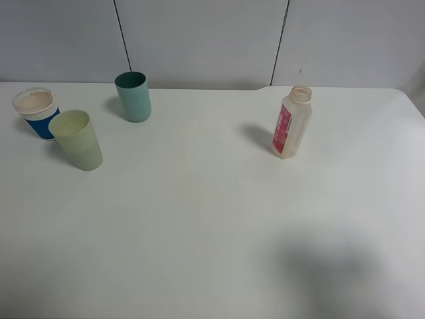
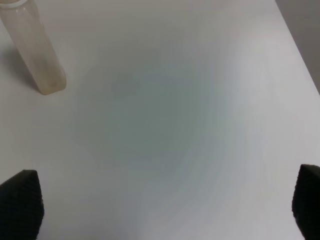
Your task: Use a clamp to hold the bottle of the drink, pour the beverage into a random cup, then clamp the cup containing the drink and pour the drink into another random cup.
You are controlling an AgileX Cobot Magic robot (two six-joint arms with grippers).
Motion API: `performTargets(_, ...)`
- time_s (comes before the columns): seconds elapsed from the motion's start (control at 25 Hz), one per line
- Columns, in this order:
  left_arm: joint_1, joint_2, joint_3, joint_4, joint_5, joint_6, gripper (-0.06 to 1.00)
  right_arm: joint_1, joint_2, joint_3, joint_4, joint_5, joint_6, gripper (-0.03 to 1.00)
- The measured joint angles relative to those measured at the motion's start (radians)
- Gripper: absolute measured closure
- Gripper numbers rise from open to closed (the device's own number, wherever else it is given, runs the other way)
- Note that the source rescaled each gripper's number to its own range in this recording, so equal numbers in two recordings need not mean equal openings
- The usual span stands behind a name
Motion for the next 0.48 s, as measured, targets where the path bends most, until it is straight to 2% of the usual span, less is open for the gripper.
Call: performTargets(0.48, 0.0, 0.0, 0.0, -0.002, 0.0, 0.001, -0.03, 0.0, 0.0, 0.0, 0.0, 0.0, 0.0, -0.03)
